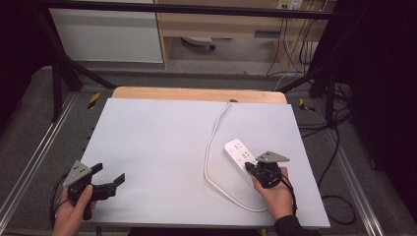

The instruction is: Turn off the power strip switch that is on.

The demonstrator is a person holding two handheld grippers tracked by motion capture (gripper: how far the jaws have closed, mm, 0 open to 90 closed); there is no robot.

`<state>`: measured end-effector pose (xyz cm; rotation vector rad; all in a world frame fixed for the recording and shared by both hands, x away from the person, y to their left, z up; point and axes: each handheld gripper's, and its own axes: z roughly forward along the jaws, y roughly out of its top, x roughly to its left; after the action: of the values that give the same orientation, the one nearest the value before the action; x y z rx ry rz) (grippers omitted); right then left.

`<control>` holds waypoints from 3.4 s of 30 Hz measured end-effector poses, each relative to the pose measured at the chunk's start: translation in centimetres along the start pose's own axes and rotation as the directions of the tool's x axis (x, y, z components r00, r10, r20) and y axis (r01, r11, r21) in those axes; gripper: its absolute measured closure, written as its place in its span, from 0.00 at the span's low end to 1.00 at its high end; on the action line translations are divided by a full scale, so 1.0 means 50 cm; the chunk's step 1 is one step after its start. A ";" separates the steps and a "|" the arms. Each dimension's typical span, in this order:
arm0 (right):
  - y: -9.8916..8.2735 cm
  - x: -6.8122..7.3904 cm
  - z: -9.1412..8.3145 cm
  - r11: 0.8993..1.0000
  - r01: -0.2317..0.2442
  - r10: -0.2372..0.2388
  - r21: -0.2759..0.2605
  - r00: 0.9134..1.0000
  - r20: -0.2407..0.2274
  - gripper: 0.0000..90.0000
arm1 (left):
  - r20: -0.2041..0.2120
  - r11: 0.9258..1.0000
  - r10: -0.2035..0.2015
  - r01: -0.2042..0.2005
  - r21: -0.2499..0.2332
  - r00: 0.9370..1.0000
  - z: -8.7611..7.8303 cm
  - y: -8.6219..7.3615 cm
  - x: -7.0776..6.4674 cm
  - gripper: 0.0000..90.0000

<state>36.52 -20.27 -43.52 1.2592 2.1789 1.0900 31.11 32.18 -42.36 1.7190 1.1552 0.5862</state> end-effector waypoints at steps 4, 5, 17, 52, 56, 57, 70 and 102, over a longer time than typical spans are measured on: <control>-0.001 0.000 0.000 1.000 -0.002 0.002 -0.002 1.000 0.000 1.00 | -0.001 1.000 -0.001 0.001 0.000 1.000 0.000 0.000 0.000 0.06; -0.001 0.000 0.000 1.000 0.001 -0.001 -0.002 1.000 0.000 1.00 | -0.001 1.000 0.000 0.000 0.000 1.000 0.000 0.000 0.000 0.06; -0.002 -0.003 -0.001 1.000 -0.020 0.020 -0.005 1.000 -0.010 1.00 | -0.003 1.000 -0.002 0.002 -0.001 1.000 0.001 0.000 0.001 0.06; 0.005 -0.003 -0.003 1.000 -0.020 0.020 -0.009 1.000 -0.023 1.00 | -0.004 1.000 0.001 -0.001 0.006 1.000 0.001 -0.001 0.003 0.06; 0.005 -0.003 -0.003 1.000 -0.023 0.023 -0.014 0.999 -0.023 1.00 | -0.004 1.000 0.001 -0.001 0.004 1.000 0.001 -0.001 0.004 0.06; 0.004 -0.003 -0.003 1.000 -0.023 0.023 -0.016 0.999 -0.023 1.00 | -0.004 1.000 0.001 -0.001 0.003 1.000 0.000 -0.001 0.004 0.06; 0.005 -0.004 -0.009 0.998 -0.023 0.021 -0.064 0.999 -0.039 1.00 | -0.004 1.000 -0.001 0.001 -0.004 1.000 -0.002 0.000 0.004 0.06; 0.032 -0.030 -0.019 0.986 -0.042 0.038 -0.159 0.999 -0.028 0.95 | -0.038 0.999 -0.020 0.019 -0.036 0.999 -0.010 -0.001 0.012 0.06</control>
<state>37.52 -21.50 -41.75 1.2285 2.0461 1.2759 30.98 32.93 -42.27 1.6712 1.1809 0.6267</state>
